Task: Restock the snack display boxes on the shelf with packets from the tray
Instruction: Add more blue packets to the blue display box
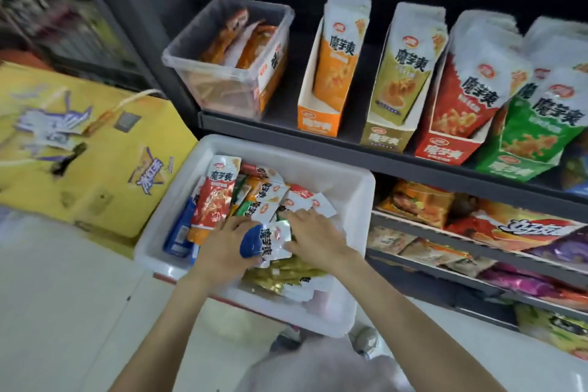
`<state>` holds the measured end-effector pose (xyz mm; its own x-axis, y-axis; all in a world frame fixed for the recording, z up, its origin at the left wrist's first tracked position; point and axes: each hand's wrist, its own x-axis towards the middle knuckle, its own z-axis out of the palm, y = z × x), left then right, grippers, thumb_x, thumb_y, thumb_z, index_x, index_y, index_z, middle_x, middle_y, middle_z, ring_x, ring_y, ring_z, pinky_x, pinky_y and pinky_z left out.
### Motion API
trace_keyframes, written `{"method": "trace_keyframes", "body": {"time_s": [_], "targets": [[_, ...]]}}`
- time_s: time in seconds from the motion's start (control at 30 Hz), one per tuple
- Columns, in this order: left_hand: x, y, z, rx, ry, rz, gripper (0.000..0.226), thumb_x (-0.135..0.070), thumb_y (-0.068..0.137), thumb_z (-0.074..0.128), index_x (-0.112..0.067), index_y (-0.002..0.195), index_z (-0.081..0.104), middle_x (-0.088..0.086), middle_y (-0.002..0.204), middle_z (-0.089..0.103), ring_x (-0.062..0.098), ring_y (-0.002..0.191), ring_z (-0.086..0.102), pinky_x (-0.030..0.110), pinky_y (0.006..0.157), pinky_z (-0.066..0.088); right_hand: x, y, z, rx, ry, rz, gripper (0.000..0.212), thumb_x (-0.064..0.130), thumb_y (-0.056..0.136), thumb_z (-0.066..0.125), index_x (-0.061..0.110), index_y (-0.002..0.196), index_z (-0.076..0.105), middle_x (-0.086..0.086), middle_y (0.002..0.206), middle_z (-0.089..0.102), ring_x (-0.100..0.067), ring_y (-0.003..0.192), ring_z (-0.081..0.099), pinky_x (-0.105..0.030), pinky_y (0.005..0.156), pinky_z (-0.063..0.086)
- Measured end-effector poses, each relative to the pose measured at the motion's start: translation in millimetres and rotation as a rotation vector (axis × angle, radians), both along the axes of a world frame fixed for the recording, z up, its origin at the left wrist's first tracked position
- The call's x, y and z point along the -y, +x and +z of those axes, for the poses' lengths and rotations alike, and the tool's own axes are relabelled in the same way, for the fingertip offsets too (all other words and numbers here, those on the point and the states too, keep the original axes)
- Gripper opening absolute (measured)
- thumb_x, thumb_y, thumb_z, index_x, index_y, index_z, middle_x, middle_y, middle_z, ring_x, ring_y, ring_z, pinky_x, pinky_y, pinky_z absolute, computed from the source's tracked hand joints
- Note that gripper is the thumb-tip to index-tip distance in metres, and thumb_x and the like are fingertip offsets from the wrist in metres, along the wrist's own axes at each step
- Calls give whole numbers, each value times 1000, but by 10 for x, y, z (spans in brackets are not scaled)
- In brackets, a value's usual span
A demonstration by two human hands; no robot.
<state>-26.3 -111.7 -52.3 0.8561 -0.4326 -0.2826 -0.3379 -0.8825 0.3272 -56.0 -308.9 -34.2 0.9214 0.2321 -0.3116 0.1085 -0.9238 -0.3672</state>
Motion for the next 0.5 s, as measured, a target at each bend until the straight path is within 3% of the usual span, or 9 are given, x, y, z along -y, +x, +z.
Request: {"method": "trace_keyframes", "body": {"time_s": [0.1,0.2,0.3,0.4,0.47,0.5], "targets": [[-37,12,0,-12,51,-68,76,-56,73,70,-33,139,40,-8,141,37,16,127,41,29,97,37,-127,40,-50,8,-104,198,70,-5,88,51,32,144,33,-14,148,30,-35,129,32,-41,102,34],[-31,13,43,-5,77,-85,76,-58,74,69,-33,139,39,-10,142,35,10,123,45,25,90,41,-99,70,-60,74,-159,329,68,-3,89,50,38,142,37,-8,155,21,-31,134,25,-39,107,25],[-34,5,63,-24,86,-81,78,-60,71,70,-33,138,41,-10,141,34,11,118,50,25,85,43,12,68,-72,18,-143,383,64,8,91,54,36,144,34,-2,157,19,-27,135,26,-37,109,24],[-16,-19,40,-20,95,-95,79,-59,69,71,-32,137,41,-8,143,34,13,118,51,26,84,46,47,57,-99,22,-97,398,48,14,93,54,29,138,47,-1,148,38,-25,129,36,-35,104,29],[-6,-35,22,-33,84,-87,81,-60,68,72,-32,138,40,-7,144,32,14,119,51,28,84,48,11,62,-85,105,-48,380,27,23,97,50,21,120,63,-1,123,57,-24,112,47,-33,92,35],[-3,-44,14,-39,81,-88,82,-60,68,71,-33,138,39,-7,146,30,14,121,49,29,85,49,6,59,-85,140,-36,366,26,27,99,46,19,113,67,0,114,60,-24,106,49,-32,88,35]]}}
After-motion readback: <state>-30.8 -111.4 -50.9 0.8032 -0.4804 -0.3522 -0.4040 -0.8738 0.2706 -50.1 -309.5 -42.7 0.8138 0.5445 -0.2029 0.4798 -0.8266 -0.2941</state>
